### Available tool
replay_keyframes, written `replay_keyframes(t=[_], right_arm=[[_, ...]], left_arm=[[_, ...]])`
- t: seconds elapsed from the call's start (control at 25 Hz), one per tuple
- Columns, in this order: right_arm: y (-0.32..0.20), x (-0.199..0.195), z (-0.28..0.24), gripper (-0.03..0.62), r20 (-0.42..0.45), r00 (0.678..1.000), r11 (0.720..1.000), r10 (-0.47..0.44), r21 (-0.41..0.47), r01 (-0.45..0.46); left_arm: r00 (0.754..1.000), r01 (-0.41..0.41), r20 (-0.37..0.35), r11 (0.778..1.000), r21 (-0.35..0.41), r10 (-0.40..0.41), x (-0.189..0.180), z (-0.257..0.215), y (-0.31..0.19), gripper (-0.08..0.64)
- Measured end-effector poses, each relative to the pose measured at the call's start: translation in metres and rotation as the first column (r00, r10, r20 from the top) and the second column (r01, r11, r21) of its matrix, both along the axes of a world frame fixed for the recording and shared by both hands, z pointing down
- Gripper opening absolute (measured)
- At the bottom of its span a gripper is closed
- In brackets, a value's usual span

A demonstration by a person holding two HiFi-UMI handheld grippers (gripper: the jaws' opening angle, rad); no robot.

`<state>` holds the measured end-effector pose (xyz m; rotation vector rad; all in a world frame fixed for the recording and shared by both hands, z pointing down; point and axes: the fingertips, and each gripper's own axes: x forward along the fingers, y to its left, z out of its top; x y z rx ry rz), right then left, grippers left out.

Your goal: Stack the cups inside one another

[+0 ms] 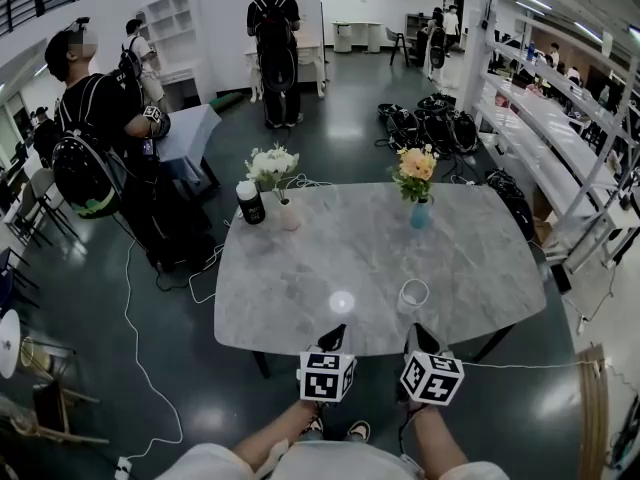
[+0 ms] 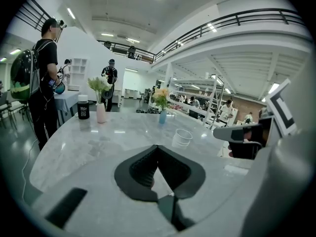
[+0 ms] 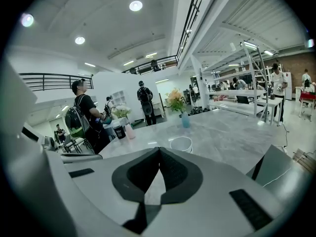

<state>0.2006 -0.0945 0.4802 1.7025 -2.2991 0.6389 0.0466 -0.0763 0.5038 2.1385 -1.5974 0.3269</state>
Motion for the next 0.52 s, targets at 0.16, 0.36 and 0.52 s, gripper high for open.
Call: replay_keyframes(t=[0.16,0.36,0.52], right_arm=[[0.0005,0.0021,-0.0005,0.008,-0.005,1.000,1.000,0.000,-0.001,0.000],[0.0028,0.0021,0.0024,0.008,-0.011,1.000,1.000,0.002,-0.006,-0.002],[0.0015,0.0030,0.0007,0.008,-0.014,1.000,1.000,0.005,-0.010,-0.005]], left_arm=[[1.000,-0.002,0.000,1.000,0.000,0.002,0.0016,-0.0010,0.0000,-0.005],[1.000,-0.005,-0.001,1.000,-0.004,0.005,0.0010,0.0020,0.0012,-0.005],[1.000,-0.006,-0.004,1.000,-0.005,0.006,0.0010,-0.0003,-0.0012,-0.005]])
